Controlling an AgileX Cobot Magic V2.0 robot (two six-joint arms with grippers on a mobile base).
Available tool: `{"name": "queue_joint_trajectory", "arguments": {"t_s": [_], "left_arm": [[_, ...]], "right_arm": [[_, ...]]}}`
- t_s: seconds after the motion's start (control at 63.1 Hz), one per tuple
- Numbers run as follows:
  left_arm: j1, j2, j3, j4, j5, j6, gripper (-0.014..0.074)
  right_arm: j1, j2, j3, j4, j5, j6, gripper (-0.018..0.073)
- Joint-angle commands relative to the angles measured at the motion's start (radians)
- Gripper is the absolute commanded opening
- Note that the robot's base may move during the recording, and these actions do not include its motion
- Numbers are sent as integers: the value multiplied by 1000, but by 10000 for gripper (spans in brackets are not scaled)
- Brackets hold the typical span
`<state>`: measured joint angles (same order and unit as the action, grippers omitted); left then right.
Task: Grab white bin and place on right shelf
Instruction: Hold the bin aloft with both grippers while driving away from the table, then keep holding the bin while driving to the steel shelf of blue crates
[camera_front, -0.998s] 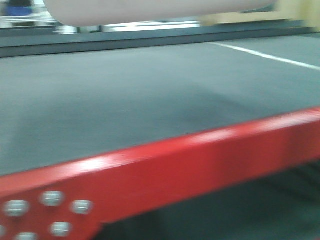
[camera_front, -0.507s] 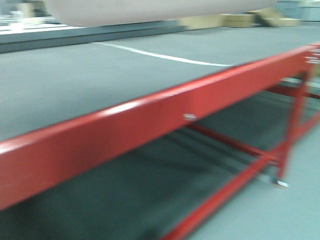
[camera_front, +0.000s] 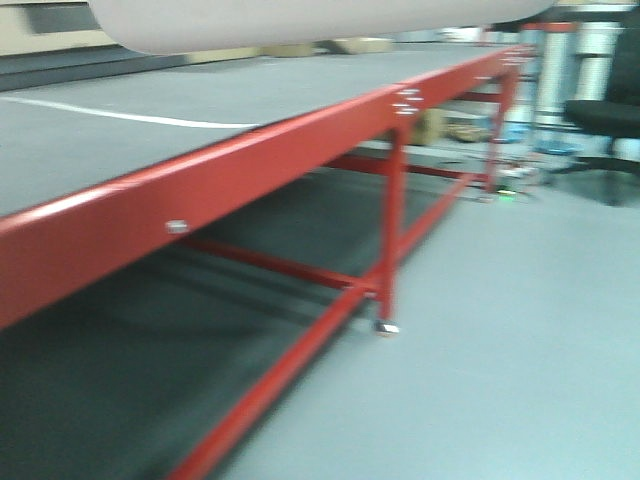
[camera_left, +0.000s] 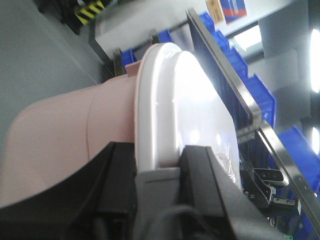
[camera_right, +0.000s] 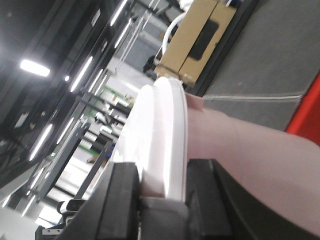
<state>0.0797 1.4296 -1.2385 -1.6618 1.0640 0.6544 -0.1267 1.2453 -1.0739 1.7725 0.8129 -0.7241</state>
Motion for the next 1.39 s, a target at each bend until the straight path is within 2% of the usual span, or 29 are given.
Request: {"name": "queue_joint_trajectory", "arguments": {"t_s": [0.0,1.378], "left_arm": [[-34,-43,-36,-81,274,13,-127],[-34,-43,-36,-79,272,13,-127]], "right_arm": [[36,-42,-41,111,193,-1,59],[36,-42,-41,111,191,-1,59]]}}
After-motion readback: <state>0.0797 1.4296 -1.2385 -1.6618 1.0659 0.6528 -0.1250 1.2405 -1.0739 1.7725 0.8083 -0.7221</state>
